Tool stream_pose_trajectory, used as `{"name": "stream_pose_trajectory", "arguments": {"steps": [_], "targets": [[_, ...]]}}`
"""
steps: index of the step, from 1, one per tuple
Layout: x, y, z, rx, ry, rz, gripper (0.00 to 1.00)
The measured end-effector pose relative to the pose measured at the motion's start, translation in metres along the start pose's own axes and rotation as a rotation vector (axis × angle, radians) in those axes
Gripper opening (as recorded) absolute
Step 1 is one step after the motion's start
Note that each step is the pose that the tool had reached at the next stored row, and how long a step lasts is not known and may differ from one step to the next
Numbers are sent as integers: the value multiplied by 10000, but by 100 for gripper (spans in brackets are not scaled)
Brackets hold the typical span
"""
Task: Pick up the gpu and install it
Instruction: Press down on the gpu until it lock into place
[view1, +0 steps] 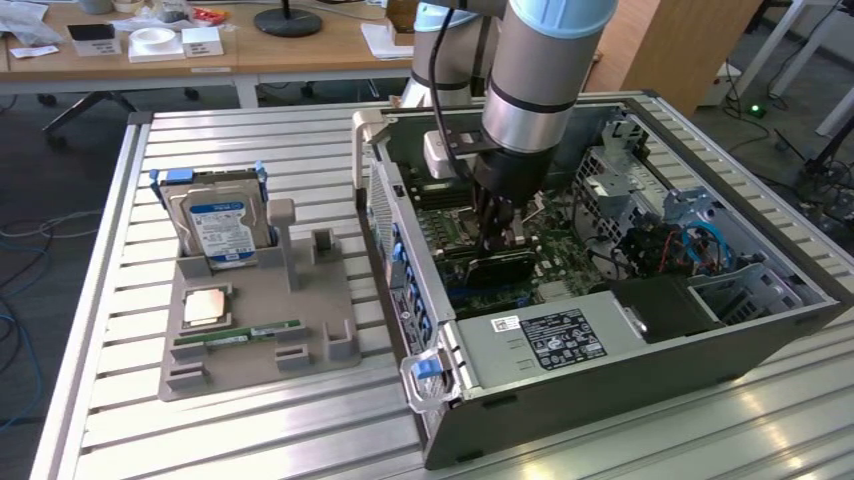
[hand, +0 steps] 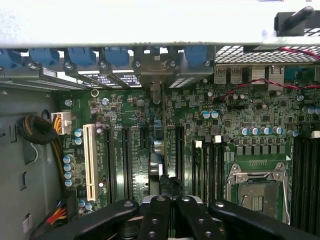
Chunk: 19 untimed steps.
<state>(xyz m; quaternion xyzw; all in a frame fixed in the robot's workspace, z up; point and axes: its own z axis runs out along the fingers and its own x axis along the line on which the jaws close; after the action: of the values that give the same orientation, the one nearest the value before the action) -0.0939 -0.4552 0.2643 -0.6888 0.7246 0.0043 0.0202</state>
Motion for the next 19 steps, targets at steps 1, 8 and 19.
{"name": "stream_pose_trajectory", "arguments": {"steps": [1,8,19], "targets": [[0,0,0,0,0,-1,11],[0,0,10,0,1,0,11],[1,2,22,1,-1,0,11]]}}
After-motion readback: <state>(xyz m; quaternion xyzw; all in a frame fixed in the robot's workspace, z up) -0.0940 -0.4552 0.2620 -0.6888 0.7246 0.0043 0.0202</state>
